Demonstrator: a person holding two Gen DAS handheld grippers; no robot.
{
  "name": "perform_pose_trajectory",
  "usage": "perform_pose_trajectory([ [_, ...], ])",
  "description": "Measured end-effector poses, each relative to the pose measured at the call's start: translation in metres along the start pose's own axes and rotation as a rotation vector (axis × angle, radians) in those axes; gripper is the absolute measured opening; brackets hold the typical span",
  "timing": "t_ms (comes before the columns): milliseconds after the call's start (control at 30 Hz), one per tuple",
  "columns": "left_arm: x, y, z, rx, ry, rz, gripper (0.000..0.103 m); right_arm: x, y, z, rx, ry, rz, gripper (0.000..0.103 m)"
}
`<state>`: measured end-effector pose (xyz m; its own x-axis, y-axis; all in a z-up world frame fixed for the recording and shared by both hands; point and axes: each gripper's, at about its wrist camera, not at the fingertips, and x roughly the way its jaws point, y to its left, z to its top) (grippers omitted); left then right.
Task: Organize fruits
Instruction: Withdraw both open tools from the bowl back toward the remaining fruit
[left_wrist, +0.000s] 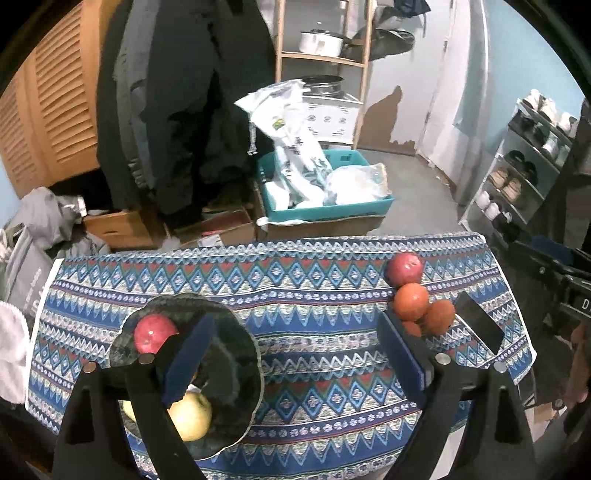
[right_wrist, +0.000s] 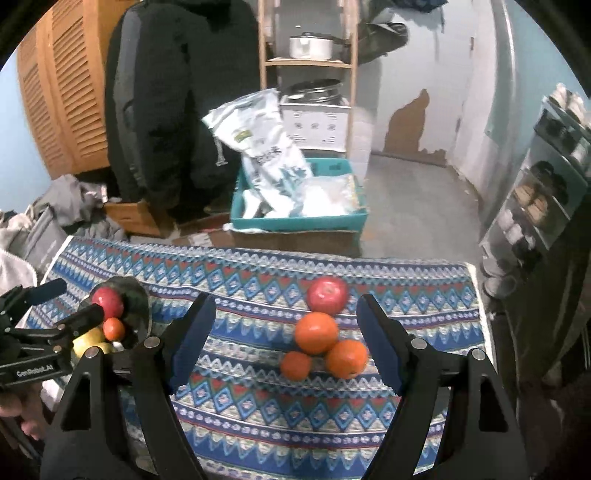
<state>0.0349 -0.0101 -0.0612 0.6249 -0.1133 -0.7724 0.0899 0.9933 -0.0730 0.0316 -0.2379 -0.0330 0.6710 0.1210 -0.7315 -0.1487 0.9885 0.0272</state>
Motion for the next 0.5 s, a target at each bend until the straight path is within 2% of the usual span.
perform_pose_trajectory([
  [233, 0.008, -0.025, 0.006, 0.04, 0.013, -0.025, 0.091, -0.001, -0.034, -0.01, 0.032, 0.022, -0.048, 0.078],
  [500, 0.031, -0.053, 0.007, 0.111, 0.04, -0.029, 0.091, 0.012, -0.056, -0.02, 0.058, 0.064, -0.059, 0.078],
])
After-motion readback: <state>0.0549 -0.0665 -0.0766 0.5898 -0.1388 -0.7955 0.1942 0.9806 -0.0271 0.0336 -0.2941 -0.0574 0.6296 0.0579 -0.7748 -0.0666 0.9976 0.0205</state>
